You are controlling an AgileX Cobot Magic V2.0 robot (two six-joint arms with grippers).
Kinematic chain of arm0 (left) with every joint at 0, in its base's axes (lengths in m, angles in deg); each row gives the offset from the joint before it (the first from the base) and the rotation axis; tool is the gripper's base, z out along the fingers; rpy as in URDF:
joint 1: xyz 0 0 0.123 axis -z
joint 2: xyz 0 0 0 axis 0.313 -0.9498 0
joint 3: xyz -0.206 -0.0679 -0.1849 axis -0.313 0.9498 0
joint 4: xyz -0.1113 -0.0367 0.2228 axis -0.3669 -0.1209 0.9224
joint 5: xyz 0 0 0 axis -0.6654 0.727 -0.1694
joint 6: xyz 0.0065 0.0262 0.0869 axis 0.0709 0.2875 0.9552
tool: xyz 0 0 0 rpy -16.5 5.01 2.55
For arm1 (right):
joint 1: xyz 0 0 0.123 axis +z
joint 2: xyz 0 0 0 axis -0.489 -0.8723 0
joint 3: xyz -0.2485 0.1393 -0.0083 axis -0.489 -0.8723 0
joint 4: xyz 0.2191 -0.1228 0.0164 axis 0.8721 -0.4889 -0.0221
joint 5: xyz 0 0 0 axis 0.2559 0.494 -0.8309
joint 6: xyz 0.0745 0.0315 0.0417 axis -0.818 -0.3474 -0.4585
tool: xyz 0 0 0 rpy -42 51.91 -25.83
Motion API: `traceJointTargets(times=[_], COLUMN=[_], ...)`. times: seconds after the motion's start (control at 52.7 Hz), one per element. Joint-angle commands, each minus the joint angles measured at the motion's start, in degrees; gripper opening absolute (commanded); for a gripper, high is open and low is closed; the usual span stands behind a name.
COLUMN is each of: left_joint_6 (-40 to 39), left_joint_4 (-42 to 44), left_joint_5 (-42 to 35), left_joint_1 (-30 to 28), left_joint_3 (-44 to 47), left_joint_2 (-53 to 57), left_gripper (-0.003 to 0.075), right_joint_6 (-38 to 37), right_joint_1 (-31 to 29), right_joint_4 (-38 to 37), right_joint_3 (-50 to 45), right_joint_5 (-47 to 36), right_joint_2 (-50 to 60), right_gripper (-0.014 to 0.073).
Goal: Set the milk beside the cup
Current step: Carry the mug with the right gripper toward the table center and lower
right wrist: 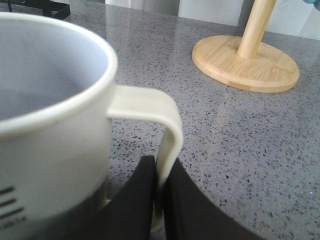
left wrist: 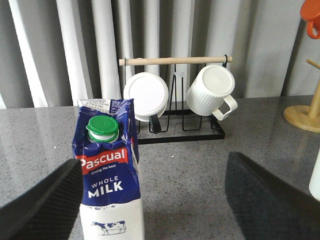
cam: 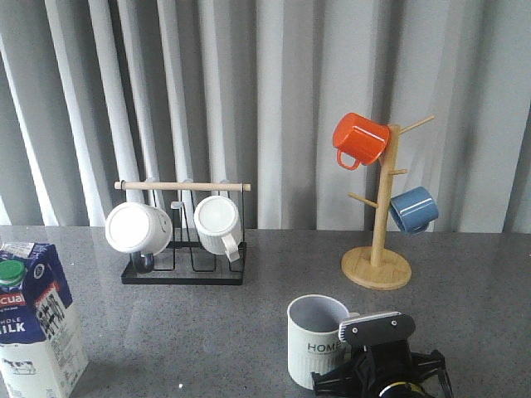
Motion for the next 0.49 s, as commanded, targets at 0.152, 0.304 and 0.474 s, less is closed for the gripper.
traceJointTargets(times=[0.152, 0.304, 0.474], left_joint_6=[-0.1, -0.1, -0.1], left_joint_4=[-0.3, -0.3, -0.3], left_joint_5=[-3.5, -3.5, -3.5], left_joint_1=[0.3, 0.3, 0.3], left_joint_3=[-2.2, -2.2, -2.2], left_joint_2=[-0.1, -0.1, -0.1], left_gripper=[0.0555, 0.0555, 0.0554], right_joint_6=[1.0, 2.7, 2.8], right_joint_1=[0.0, 0.0, 0.0], right_joint_4=[-1.7, -1.6, -1.6], right_joint_3=[1.2, 1.2, 1.1], right_joint_5=[-3.2, -1.4, 1.4], right_joint_2=[4.5, 5.6, 5.7], right_gripper=[0.0101, 0.0177, 0.0255])
